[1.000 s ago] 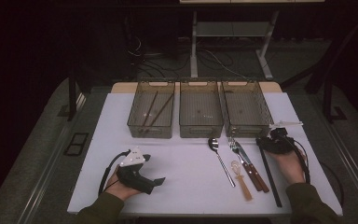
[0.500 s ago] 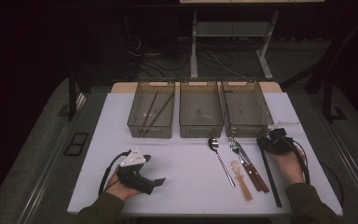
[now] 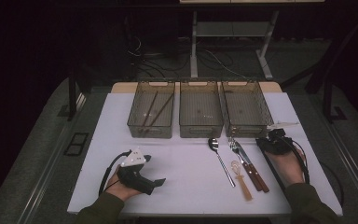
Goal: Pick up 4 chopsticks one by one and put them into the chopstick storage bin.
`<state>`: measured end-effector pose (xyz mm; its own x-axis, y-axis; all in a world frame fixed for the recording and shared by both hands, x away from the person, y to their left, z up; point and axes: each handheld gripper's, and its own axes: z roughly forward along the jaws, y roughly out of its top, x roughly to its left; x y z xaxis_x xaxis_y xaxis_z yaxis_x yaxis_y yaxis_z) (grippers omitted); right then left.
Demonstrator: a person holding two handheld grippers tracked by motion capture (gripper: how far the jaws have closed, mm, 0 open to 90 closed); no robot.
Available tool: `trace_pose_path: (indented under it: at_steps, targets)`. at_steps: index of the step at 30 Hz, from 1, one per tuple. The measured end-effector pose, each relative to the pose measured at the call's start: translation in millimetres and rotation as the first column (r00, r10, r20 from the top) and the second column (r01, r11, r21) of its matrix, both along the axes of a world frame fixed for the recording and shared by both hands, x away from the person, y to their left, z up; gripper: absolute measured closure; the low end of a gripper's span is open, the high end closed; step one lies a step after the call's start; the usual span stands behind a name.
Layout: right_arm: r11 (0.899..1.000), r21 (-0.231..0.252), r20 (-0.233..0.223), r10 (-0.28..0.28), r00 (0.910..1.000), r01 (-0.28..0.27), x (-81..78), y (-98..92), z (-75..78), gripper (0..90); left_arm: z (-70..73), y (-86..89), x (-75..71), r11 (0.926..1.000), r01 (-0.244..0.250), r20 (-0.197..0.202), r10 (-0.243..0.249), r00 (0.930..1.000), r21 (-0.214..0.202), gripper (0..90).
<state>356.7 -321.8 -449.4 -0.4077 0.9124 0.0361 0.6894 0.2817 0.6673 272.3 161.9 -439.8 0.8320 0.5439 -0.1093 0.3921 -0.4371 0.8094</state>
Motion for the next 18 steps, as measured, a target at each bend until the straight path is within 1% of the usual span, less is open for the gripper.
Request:
trace_pose_path:
  at_steps: [5,8,10,11,15,18]
  targets:
    - [1.0,0.004,-0.002,0.024,0.9997,-0.024,-0.1,1.5,0.0,80.5,0.1,0.0,0.0,1.0,0.001,0.0,-0.001,1.0,0.001,0.0]
    - [0.999,0.011,0.001,0.053,0.9986,-0.053,-0.7,4.2,-0.3,80.9,0.1,0.0,0.0,1.0,0.001,0.001,-0.001,1.0,0.001,0.0]
    - [0.996,0.021,0.004,0.082,0.9966,-0.082,-0.9,6.8,-0.5,81.1,0.2,0.1,0.0,1.0,0.001,0.0,-0.001,1.0,0.0,0.0]
    - [0.996,0.013,0.009,0.09,0.9959,-0.09,-1.1,8.8,-0.5,81.2,0.2,0.1,0.0,1.0,0.0,0.001,0.0,1.0,0.0,0.0]
    - [0.991,0.014,0.011,0.133,0.9911,-0.133,-2.0,13.4,-0.4,81.3,0.3,0.3,-0.1,1.0,0.002,0.001,-0.002,1.0,-0.001,0.0]
    - [0.989,0.022,0.009,0.146,0.9893,-0.146,-2.2,14.2,-0.6,81.5,0.5,0.4,0.0,1.0,0.002,0.002,-0.002,1.0,0.0,0.0]
